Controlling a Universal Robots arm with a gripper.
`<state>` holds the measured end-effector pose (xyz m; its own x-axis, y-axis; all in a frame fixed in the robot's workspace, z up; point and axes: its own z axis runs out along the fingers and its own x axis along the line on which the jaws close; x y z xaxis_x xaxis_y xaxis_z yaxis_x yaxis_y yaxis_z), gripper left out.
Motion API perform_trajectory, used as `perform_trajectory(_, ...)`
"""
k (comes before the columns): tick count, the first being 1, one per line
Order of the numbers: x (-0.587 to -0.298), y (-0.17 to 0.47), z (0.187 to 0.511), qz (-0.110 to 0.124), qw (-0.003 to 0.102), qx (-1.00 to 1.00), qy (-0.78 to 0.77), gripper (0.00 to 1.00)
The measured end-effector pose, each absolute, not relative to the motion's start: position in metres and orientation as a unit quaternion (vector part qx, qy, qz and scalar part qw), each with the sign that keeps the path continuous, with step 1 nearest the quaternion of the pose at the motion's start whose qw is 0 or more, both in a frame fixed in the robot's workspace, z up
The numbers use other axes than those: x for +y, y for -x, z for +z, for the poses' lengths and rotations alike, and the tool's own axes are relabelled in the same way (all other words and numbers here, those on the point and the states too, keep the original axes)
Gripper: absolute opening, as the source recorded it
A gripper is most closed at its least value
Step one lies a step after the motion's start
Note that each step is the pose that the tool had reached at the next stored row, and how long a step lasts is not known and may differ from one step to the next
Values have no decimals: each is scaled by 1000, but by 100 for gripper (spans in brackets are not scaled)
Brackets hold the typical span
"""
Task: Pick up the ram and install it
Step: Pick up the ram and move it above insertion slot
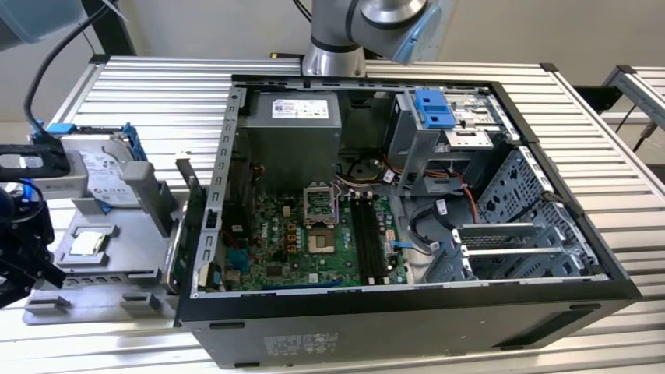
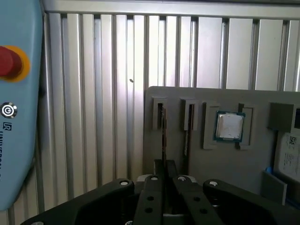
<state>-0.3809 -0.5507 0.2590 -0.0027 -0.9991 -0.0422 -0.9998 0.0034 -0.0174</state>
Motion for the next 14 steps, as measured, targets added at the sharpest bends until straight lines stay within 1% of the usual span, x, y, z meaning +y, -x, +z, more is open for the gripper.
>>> perform_trajectory(14, -551, 381, 274, 9, 21, 708, 706, 0)
